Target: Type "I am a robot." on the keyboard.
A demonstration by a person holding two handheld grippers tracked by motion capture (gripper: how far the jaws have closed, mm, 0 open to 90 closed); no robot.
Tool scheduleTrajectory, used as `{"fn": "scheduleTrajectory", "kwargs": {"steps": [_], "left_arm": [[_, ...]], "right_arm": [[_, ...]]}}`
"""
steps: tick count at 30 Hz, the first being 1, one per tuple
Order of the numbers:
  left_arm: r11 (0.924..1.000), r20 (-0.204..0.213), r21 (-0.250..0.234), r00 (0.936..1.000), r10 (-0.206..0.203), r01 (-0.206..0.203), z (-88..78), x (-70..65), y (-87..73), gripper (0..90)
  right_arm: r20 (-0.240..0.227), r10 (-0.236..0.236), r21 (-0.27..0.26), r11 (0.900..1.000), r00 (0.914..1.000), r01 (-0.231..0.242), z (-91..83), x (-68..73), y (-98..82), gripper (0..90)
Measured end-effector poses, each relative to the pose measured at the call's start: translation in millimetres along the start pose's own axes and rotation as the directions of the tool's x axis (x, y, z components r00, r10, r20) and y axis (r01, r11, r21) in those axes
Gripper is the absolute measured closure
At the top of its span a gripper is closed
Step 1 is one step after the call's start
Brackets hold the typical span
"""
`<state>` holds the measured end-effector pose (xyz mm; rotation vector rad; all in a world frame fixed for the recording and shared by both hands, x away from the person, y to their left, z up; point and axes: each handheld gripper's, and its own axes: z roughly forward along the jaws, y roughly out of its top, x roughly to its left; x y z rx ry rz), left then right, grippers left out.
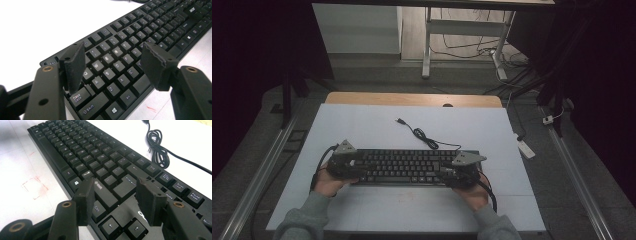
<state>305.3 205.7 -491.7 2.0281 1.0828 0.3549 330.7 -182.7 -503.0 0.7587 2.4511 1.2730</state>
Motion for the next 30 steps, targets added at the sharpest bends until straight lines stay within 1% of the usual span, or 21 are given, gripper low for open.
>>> {"fn": "scheduleTrajectory", "kwargs": {"steps": [6,7,11,16,21,25,27,30], "left_arm": [[1.0,0.002,0.004,1.0,-0.002,0.002,0.6,0.2,0.1,35.1],[1.0,0.002,0.004,1.0,-0.002,0.002,0.6,0.2,0.1,35.0],[1.0,0.003,0.005,1.0,-0.003,0.003,0.8,0.0,0.2,34.7],[1.0,0.003,0.004,1.0,-0.004,0.004,0.7,0.1,0.2,34.2],[1.0,0.007,0.008,1.0,-0.005,0.005,1.1,0.0,0.3,32.9],[0.9999,0.012,0.012,0.9999,-0.004,0.004,1.9,0.3,0.2,31.3],[0.9999,0.015,0.015,0.9999,-0.004,0.004,2.1,0.1,0.2,30.4],[0.9999,0.018,0.015,0.9998,-0.004,0.003,2.5,-0.3,0.3,29.2]], "right_arm": [[-0.005,-0.004,-0.014,1.0,1.0,0.004,0.4,2.9,5.0,49.5],[-0.015,0.0,-0.021,1.0,0.9999,0.0,1.0,3.4,5.8,49.5],[-0.019,-0.003,-0.029,1.0,0.9998,0.002,1.9,5.2,9.4,49.6],[-0.04,0.001,-0.045,0.999,0.9992,-0.002,4.0,7.6,13.7,50.7],[-0.067,-0.007,-0.059,0.998,0.9978,0.003,8.7,11.6,20.2,53.6],[-0.089,-0.025,-0.046,0.999,0.9957,0.021,13.0,15.7,24.4,59.3],[-0.115,-0.033,-0.04,0.999,0.9928,0.029,16.8,18.2,26.1,64.2],[-0.143,-0.049,-0.025,0.999,0.9885,0.046,21.9,21.9,28.7,72.6]]}}
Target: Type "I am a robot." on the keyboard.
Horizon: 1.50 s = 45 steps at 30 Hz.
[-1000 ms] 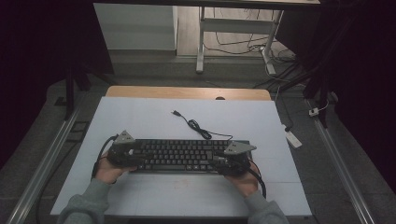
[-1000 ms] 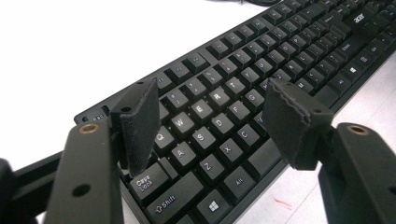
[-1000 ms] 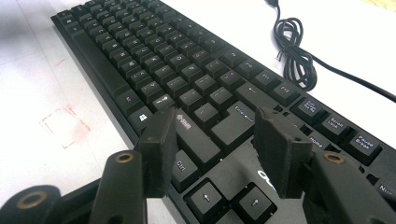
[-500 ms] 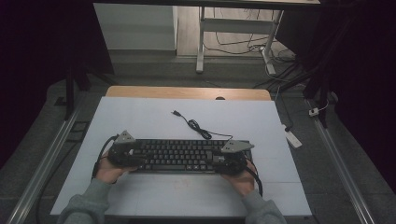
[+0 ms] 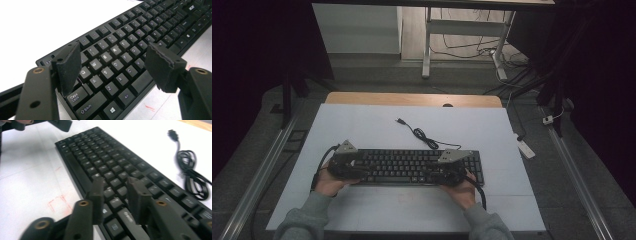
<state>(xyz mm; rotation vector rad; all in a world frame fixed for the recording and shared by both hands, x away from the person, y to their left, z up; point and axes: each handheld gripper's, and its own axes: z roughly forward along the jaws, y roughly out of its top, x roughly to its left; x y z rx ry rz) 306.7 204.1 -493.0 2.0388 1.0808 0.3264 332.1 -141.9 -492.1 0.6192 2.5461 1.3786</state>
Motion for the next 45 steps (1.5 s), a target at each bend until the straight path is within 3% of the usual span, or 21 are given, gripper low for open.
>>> {"fn": "scheduleTrajectory", "kwargs": {"steps": [8,45], "left_arm": [[0.9999,0.006,0.011,1.0,0.004,-0.004,1.3,-0.4,-0.1,26.6],[0.9993,0.016,0.032,0.9997,0.017,-0.017,3.4,-0.9,-0.4,24.3]], "right_arm": [[-0.029,-0.009,0.022,1.0,0.9995,0.01,12.4,5.6,5.9,89.4],[-0.066,-0.037,0.094,0.995,0.9971,0.043,69.2,18.7,20.0,89.4]]}}
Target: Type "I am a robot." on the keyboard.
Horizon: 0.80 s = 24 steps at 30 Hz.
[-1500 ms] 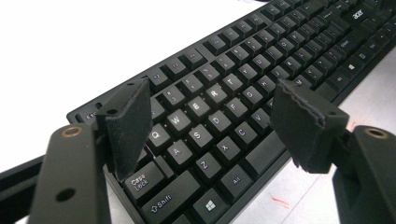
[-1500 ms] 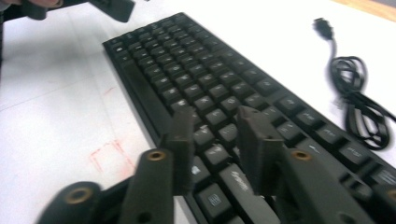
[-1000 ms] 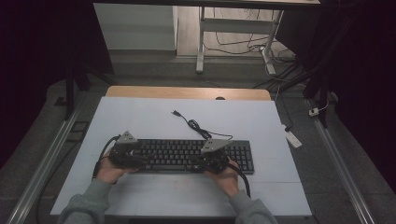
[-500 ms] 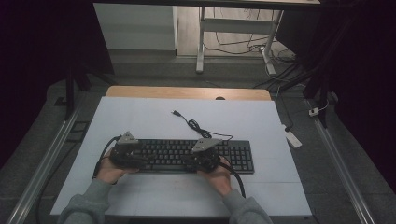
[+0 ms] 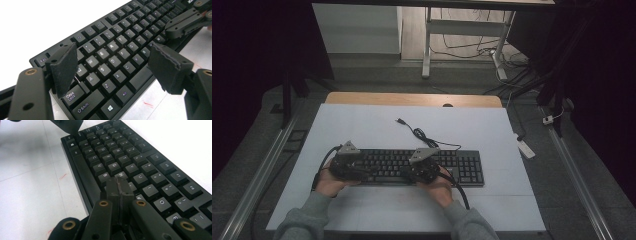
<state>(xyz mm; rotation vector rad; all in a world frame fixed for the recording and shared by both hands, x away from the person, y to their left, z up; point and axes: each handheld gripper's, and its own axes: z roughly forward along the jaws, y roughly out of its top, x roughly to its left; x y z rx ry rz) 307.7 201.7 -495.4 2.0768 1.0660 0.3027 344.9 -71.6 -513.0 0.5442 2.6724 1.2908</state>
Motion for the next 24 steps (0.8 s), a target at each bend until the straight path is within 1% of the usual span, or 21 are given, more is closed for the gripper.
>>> {"fn": "scheduleTrajectory", "kwargs": {"steps": [2,7,9,15,21,23,24], "left_arm": [[1.0,-0.001,-0.001,1.0,0.001,-0.001,-0.1,0.0,0.0,24.3],[1.0,0.001,0.0,1.0,0.002,-0.002,0.0,0.0,-0.1,24.3],[1.0,0.0,0.007,1.0,0.007,-0.007,0.2,0.1,-0.1,24.3],[0.9999,0.001,0.007,1.0,0.008,-0.008,0.4,0.0,-0.2,24.2],[0.9999,0.002,0.009,0.9999,0.01,-0.01,0.6,0.1,-0.2,24.1],[0.9999,0.004,0.009,0.9999,0.011,-0.011,0.8,-0.1,-0.2,24.1],[0.9999,0.004,0.009,0.9999,0.011,-0.011,0.9,-0.2,-0.2,24.1]], "right_arm": [[0.0,0.003,-0.001,1.0,1.0,-0.003,2.1,0.0,-0.1,89.4],[0.012,-0.015,0.022,1.0,0.9998,0.014,5.1,-1.3,-0.4,89.4],[0.014,-0.016,0.028,0.999,0.9998,0.015,6.2,-1.6,-0.7,89.4],[0.02,-0.021,0.042,0.999,0.9996,0.02,8.0,-2.6,-1.7,89.4],[0.017,-0.016,0.04,0.999,0.9997,0.015,8.9,-2.5,-2.4,89.5],[0.022,-0.024,0.056,0.998,0.9995,0.023,10.4,-2.8,-3.3,89.6],[0.017,-0.018,0.048,0.999,0.9997,0.017,10.7,-3.1,-3.9,89.6]]}}
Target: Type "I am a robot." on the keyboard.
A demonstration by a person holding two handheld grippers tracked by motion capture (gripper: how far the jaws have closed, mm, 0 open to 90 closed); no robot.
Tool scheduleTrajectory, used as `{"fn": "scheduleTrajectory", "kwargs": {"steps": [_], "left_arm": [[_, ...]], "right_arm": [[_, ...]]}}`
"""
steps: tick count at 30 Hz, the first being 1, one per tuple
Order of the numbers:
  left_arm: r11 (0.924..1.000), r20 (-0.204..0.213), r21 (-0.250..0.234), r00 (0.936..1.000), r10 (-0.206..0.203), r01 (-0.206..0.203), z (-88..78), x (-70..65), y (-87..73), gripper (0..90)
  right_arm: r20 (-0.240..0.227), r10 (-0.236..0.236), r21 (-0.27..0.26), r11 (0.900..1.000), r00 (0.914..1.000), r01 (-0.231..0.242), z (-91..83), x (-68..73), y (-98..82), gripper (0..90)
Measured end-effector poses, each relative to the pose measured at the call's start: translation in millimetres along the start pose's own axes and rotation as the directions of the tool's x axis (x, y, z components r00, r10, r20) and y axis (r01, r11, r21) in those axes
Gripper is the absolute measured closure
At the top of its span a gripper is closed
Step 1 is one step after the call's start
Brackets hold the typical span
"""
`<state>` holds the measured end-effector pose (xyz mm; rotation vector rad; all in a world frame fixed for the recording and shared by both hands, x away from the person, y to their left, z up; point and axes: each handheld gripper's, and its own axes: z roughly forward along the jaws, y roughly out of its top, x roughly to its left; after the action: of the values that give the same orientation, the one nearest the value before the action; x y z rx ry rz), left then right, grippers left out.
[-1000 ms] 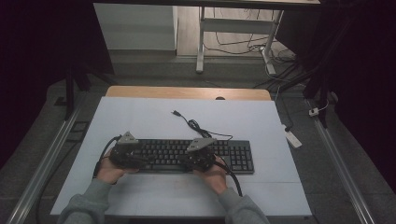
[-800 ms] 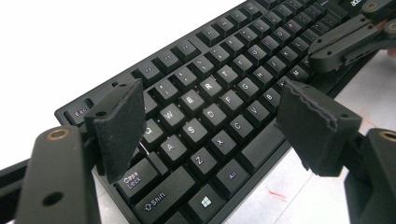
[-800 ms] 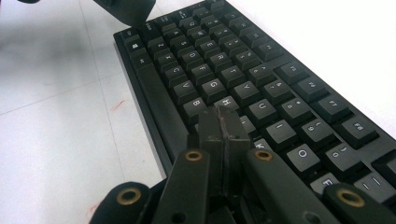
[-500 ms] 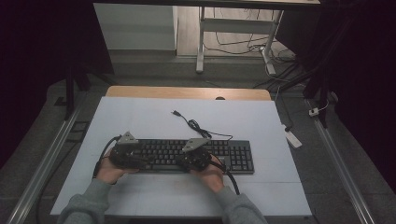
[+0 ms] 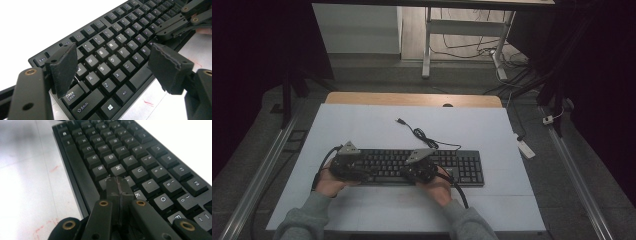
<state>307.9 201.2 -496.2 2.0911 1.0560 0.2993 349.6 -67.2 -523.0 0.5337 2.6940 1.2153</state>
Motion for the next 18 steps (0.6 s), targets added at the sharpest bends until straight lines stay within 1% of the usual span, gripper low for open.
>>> {"fn": "scheduleTrajectory", "kwargs": {"steps": [3,5,9,12,15,18], "left_arm": [[1.0,-0.001,-0.002,1.0,0.0,0.0,-0.5,0.0,0.1,24.1],[1.0,0.0,-0.005,1.0,-0.002,0.002,-1.0,0.0,0.2,24.0],[0.9999,-0.003,-0.011,1.0,-0.002,0.002,-2.5,0.4,0.4,24.0],[0.9999,-0.004,-0.012,1.0,-0.003,0.003,-2.7,0.8,0.3,24.0],[0.9999,-0.007,-0.013,1.0,-0.001,0.001,-2.7,0.8,0.3,24.0],[0.9998,-0.011,-0.017,0.9999,-0.001,0.001,-3.3,0.6,0.3,24.0]], "right_arm": [[0.002,-0.006,-0.007,1.0,1.0,0.006,-1.8,0.4,1.0,89.6],[-0.003,0.003,-0.024,1.0,1.0,-0.003,-4.6,0.5,1.7,89.6],[0.002,0.005,-0.067,0.998,1.0,-0.005,-14.8,0.5,2.9,88.3],[0.011,0.012,-0.09,0.996,0.9999,-0.011,-25.6,0.4,2.8,80.1],[0.034,0.02,-0.111,0.994,0.9992,-0.016,-36.0,0.3,-0.8,72.9],[0.055,0.028,-0.116,0.993,0.9981,-0.022,-47.4,-1.6,-7.2,67.1]]}}
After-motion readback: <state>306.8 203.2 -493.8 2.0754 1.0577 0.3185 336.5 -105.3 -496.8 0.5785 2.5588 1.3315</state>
